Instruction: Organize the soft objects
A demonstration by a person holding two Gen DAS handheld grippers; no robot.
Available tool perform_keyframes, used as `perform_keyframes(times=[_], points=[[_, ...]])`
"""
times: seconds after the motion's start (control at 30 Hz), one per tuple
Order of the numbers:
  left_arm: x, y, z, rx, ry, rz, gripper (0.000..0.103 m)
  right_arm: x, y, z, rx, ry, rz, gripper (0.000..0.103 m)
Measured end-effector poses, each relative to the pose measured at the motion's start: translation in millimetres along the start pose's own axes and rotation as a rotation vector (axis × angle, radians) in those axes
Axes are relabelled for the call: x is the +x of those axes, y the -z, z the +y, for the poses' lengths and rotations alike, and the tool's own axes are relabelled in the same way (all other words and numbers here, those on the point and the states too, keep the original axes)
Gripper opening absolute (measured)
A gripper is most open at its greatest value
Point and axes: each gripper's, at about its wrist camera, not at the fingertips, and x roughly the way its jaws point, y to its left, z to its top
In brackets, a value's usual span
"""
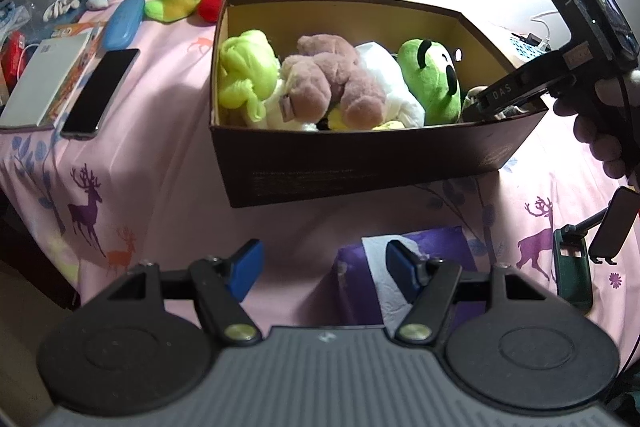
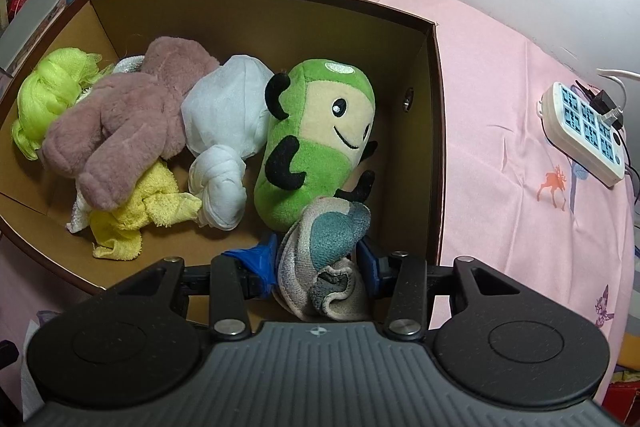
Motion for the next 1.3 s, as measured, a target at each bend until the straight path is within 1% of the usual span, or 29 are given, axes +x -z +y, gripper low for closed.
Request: perform_keyframes(times=[0.27,0.4,0.53,0.67,0.9,1.13,1.3], points=[[0,-4,-4,0.015,-0.05,0.004,0.068,-10,8,-5,0.027,-0.001,-0.023,0.028],[0,-6,-5,0.022,-0.083,0.012,0.069,-16,11,-7,0.04,-0.008,-0.05,0.029],[-3,-9,-5,0.021,-0.094,0.008,0.069,-25,14,-9,0.045,-0.004,-0.075,0.029],[-8,-10,-10,0.039,-0.099,-0.008,0.069,-38,20,-12,0.069,-0.013,-0.128,0.03],[-12,-15,-19,0.071,-0.101,-0.023,0.069,-65,33,-18,0.127,-0.037,-0.191,0.03],[-16,-18,-30,0.105,-0.116,-0.048,0.069,-97,59,-22,0.234,-0.09,-0.277,0.03],[-18,-20,-40,0.114,-0.126,-0.052,0.069,-122,79,-13,0.253,-0.11,-0.346,0.03]])
